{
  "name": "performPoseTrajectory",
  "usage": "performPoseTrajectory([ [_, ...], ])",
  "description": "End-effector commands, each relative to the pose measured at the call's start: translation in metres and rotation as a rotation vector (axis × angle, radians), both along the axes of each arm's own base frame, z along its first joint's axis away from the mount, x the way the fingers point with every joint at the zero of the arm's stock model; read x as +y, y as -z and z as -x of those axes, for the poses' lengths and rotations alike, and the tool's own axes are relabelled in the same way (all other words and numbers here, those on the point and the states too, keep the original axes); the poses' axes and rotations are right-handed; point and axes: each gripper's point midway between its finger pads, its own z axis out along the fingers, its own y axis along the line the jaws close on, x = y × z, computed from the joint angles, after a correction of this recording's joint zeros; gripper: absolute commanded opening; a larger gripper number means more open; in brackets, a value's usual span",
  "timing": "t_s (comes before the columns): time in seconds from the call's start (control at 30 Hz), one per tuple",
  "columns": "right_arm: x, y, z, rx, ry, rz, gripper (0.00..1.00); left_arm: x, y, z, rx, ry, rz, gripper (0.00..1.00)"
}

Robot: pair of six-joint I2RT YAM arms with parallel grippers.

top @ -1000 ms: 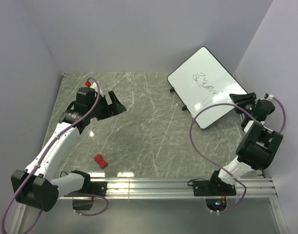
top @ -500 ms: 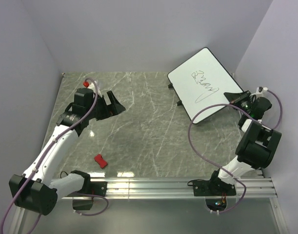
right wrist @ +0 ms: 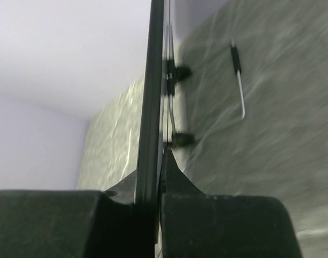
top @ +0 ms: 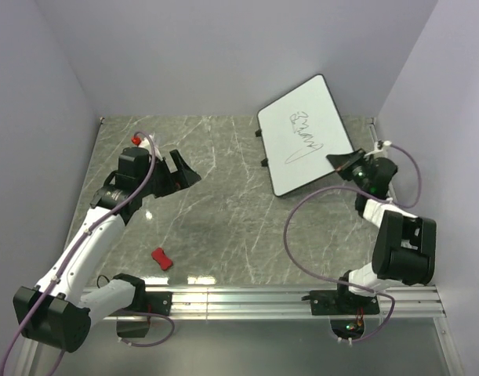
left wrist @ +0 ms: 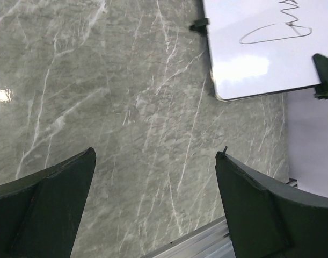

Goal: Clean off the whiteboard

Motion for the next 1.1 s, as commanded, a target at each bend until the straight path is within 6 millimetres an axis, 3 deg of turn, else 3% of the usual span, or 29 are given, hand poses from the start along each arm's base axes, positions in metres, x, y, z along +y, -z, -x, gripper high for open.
performPoseTrajectory([
  [0.0,0.093,0.020,0.047,0.116,-0.296,-0.115,0.00,-0.001,-0.010,-0.003,-0.048,-0.016,0.022,0.99],
  [0.2,0.127,0.023,0.080,0.140,-0.394,-0.134,0.00,0.012,0.004,-0.005,-0.021,-0.063,-0.053,0.99],
  [0.3,0.138,0.017,0.097,0.137,-0.431,-0.131,0.00,0.037,0.021,0.000,0.050,-0.181,-0.140,0.99],
  [0.37,0.141,0.009,0.109,0.127,-0.443,-0.120,0.00,0.057,0.034,0.010,0.113,-0.262,-0.212,0.99],
  [0.53,0.150,0.003,0.137,0.128,-0.495,-0.106,0.00,0.081,0.063,0.041,0.274,-0.401,-0.261,0.99],
  [0.67,0.151,0.004,0.150,0.153,-0.507,-0.075,0.00,0.080,0.089,0.068,0.390,-0.448,-0.232,0.97],
  [0.93,0.148,-0.014,0.147,0.161,-0.447,-0.084,0.00,0.072,0.125,0.116,0.562,-0.521,-0.203,0.94],
  [1.07,0.144,-0.023,0.147,0.158,-0.419,-0.056,0.00,0.066,0.155,0.131,0.645,-0.531,-0.190,0.94],
])
